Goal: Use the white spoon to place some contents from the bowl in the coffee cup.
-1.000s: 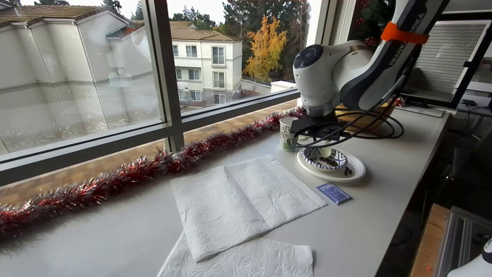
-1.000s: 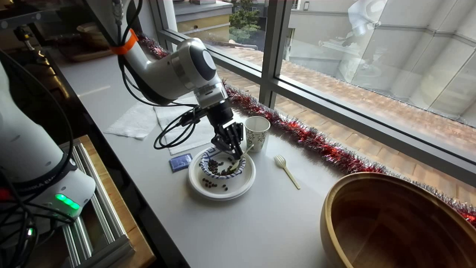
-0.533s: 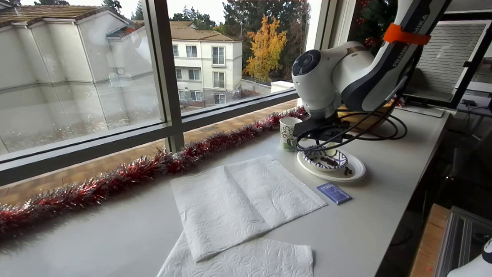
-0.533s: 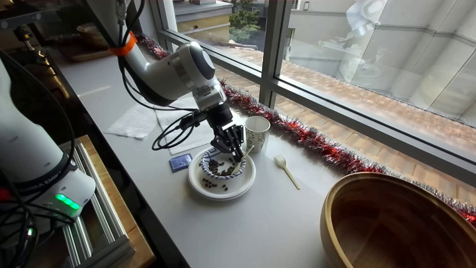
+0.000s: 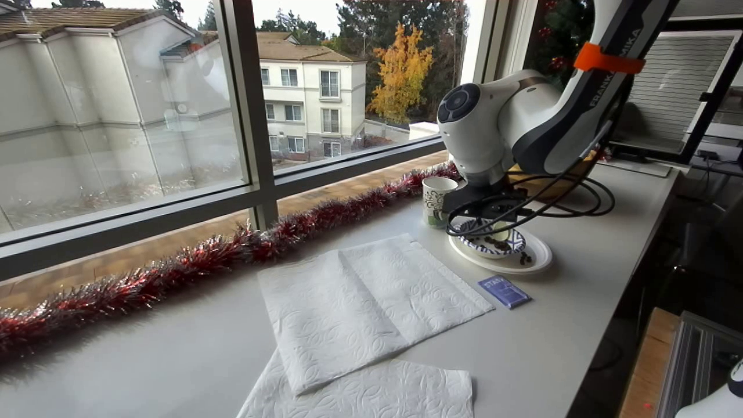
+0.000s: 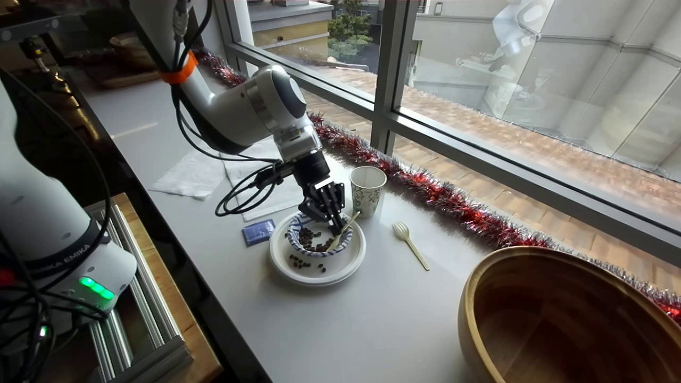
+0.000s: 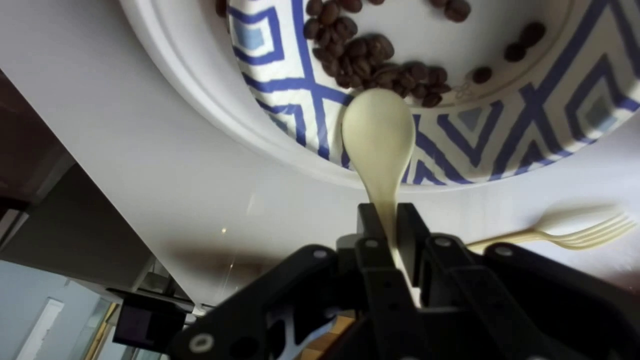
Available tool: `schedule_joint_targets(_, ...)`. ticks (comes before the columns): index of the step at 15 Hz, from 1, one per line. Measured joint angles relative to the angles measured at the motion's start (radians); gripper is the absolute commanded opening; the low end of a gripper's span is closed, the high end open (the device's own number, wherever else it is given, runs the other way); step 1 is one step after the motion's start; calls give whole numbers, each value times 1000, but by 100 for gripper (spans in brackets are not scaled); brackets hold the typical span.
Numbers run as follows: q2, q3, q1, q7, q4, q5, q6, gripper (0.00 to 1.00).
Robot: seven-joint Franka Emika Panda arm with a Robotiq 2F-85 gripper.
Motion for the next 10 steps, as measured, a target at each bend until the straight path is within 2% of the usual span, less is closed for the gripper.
schedule_joint_targets(4, -2, 16, -13, -25, 0, 32, -1, 3)
schedule_joint_targets(10, -10, 37, -22, -135, 0, 186, 1, 3)
